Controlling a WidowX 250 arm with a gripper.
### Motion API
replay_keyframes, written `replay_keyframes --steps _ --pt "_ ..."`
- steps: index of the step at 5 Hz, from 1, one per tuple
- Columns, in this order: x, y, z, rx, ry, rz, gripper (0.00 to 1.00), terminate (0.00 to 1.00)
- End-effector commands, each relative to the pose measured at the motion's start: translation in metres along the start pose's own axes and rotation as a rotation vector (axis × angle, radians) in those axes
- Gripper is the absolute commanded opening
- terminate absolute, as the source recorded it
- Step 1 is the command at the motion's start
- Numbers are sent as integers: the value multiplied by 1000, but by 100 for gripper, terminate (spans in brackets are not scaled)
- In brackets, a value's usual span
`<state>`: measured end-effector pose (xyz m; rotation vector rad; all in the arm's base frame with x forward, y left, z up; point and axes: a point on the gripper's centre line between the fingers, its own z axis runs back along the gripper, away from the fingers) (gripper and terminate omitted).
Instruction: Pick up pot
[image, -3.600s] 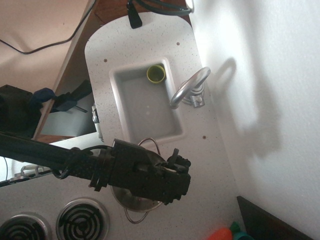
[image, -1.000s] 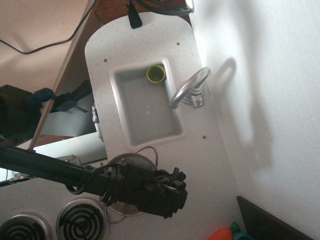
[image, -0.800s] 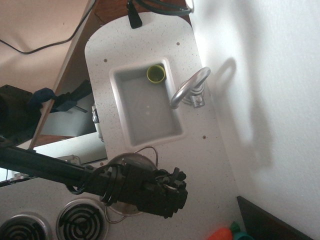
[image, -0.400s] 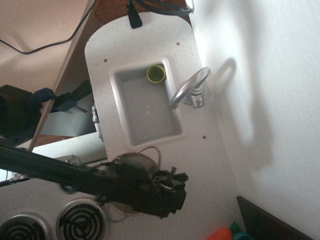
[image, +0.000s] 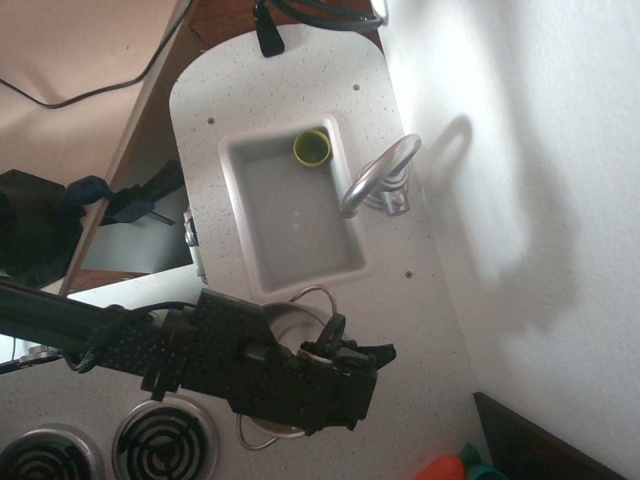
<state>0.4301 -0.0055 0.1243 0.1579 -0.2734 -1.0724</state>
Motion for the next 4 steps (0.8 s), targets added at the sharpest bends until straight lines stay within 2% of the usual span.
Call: replay_keyframes --steps 1,2,3,4 --pt "5 15 34 78 -45 2 100 0" --pt "17 37 68 188 -132 14 100 0" --pt "35 65 110 351 -254 4 100 0" --pt "40 76 125 374 -268 -2 100 100"
